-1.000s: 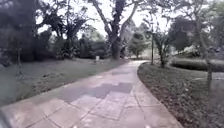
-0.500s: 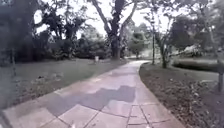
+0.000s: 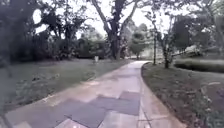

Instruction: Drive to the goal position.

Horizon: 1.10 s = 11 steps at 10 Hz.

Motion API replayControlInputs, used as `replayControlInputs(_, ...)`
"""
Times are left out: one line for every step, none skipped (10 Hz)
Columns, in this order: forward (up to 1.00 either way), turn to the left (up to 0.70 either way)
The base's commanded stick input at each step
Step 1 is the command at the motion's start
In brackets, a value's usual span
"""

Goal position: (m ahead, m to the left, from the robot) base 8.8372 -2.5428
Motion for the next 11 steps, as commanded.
replayControlInputs(0.70, 0.00)
replayControlInputs(0.70, 0.00)
replayControlInputs(0.70, 0.00)
replayControlInputs(0.70, 0.00)
replayControlInputs(0.70, 0.00)
replayControlInputs(0.70, 0.00)
replayControlInputs(0.70, 0.00)
replayControlInputs(0.70, 0.00)
replayControlInputs(0.70, 0.00)
replayControlInputs(0.70, 0.00)
replayControlInputs(0.70, -0.04)
